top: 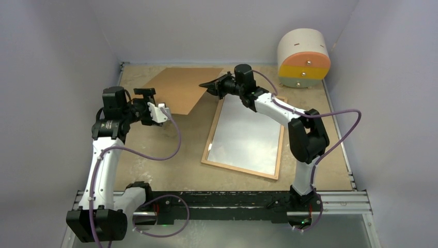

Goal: Put the photo into the frame
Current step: Turn over the photo frame item at the center of the board.

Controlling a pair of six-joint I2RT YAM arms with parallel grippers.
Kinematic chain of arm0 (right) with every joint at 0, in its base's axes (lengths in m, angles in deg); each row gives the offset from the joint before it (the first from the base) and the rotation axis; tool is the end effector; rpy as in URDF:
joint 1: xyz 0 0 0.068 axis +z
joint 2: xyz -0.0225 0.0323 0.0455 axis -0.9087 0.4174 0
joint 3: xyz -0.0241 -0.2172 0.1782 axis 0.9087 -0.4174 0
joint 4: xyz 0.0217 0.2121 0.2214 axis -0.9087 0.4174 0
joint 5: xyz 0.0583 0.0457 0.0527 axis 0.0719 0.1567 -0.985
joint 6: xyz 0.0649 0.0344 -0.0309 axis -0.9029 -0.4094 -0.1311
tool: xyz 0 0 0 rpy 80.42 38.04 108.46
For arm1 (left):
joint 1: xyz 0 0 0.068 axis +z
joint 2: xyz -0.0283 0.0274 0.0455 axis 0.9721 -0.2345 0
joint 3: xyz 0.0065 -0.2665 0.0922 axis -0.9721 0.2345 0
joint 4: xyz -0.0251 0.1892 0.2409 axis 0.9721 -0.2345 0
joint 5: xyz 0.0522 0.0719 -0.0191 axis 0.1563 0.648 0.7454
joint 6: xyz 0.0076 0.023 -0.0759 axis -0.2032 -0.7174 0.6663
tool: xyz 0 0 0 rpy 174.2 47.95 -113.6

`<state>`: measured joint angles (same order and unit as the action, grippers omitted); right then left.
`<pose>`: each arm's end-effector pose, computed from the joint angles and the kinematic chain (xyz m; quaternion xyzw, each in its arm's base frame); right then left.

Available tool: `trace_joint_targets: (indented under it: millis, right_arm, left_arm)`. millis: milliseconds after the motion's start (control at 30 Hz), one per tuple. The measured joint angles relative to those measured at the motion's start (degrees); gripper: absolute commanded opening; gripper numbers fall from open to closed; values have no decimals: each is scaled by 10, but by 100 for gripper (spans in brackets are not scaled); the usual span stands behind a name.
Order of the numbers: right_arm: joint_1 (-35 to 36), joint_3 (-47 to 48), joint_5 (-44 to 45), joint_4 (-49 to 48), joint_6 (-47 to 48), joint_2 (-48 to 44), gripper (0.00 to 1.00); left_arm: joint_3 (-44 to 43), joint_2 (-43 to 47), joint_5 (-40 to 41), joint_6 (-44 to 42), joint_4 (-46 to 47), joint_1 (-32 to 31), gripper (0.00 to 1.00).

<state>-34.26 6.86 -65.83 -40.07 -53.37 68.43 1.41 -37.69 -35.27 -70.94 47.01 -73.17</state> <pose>0.4418 0.3005 0.2726 0.3040 0.7058 0.6304 0.1094 0.2715 -0.0258 0.3468 0.6247 0.5767 0.0767 0.5209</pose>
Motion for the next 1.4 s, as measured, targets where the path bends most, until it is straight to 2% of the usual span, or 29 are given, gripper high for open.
trace_joint_targets:
  millis: [100,233,267,300,400,467,600,667,800,900,1033,1167,1267,1400]
  right_arm:
    - [0,-7,-10,-18,-10,0,0]
    - [-1,-8,-13,-24,-13,0,0]
    - [-2,-9,-14,-27,-14,-1,3]
    - [-3,-13,-14,-29,-14,-3,9]
    - [-5,-22,-21,-28,-6,-12,38]
    - [-5,-22,-43,-27,27,-16,51]
    - [-8,-21,-76,39,161,-42,72]
    - [-14,-21,-90,78,241,-60,77]
    - [-44,-20,-124,159,443,-104,77]
    - [-61,-21,-117,202,602,-146,77]
    - [-67,-66,-98,177,793,-239,78]
    - [-58,-118,-124,108,955,-302,80]
    - [-44,-146,-148,72,1048,-314,83]
    - [-12,-138,-154,78,1153,-292,83]
  left_arm:
    - [0,-5,17,1,19,0,58]
    - [0,-16,22,9,23,0,28]
    - [0,-18,23,16,27,0,24]
    - [0,-19,23,20,31,0,20]
    - [-1,-18,22,32,48,0,7]
    - [-1,-18,23,42,60,0,1]
    - [-1,-18,23,53,41,-1,0]
    - [-3,-18,19,44,35,-1,0]
    - [-21,-22,-3,30,-9,-3,0]
    - [-63,-38,-15,18,-56,-3,0]
    - [-128,-58,-29,-7,-112,-3,0]
    - [-156,-59,-37,-37,-156,-3,0]
    - [-158,-59,-40,-50,-181,-3,0]
    - [-158,-59,-43,-60,-208,-3,0]
